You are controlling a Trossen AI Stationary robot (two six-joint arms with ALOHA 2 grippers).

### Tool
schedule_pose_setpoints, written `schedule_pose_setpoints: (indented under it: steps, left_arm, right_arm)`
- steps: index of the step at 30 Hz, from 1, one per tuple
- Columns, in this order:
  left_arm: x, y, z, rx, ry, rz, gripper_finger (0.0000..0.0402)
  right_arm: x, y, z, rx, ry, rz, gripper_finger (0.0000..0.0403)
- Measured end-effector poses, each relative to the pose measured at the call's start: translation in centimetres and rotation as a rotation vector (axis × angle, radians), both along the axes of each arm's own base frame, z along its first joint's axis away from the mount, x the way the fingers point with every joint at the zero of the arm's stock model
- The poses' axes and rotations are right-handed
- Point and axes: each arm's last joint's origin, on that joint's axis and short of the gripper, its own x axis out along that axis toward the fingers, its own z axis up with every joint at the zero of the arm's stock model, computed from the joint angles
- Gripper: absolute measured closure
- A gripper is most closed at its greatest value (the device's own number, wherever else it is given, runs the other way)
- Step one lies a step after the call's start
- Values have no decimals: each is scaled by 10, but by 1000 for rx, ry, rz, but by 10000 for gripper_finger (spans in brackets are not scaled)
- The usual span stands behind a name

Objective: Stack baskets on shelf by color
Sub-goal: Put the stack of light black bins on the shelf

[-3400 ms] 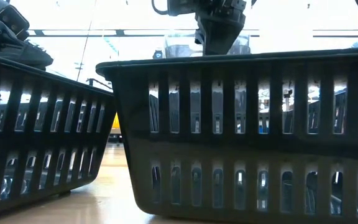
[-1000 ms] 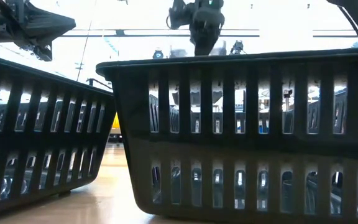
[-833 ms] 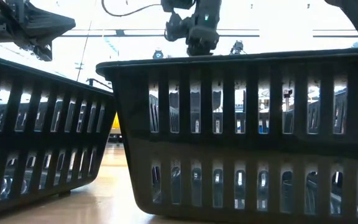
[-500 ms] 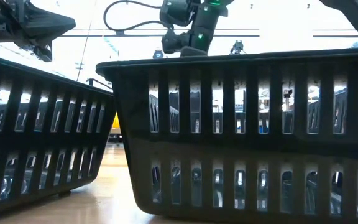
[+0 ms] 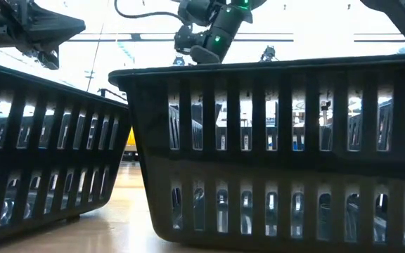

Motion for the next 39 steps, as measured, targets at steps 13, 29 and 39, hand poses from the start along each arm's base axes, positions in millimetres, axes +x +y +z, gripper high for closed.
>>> schedule_pose_setpoints:
  steps: [13,29,39]
  left_arm:
    - [0,0,0,1,0,1,386]
    - [0,0,0,1,-1,1,385]
    - [0,0,0,0,-1,1,380]
  right_arm:
    - [20,-6,-34,-16,17,23,378]
    - [24,-5,-31,38,-34,69,341]
    - [29,4,-21,91,-77,43,277]
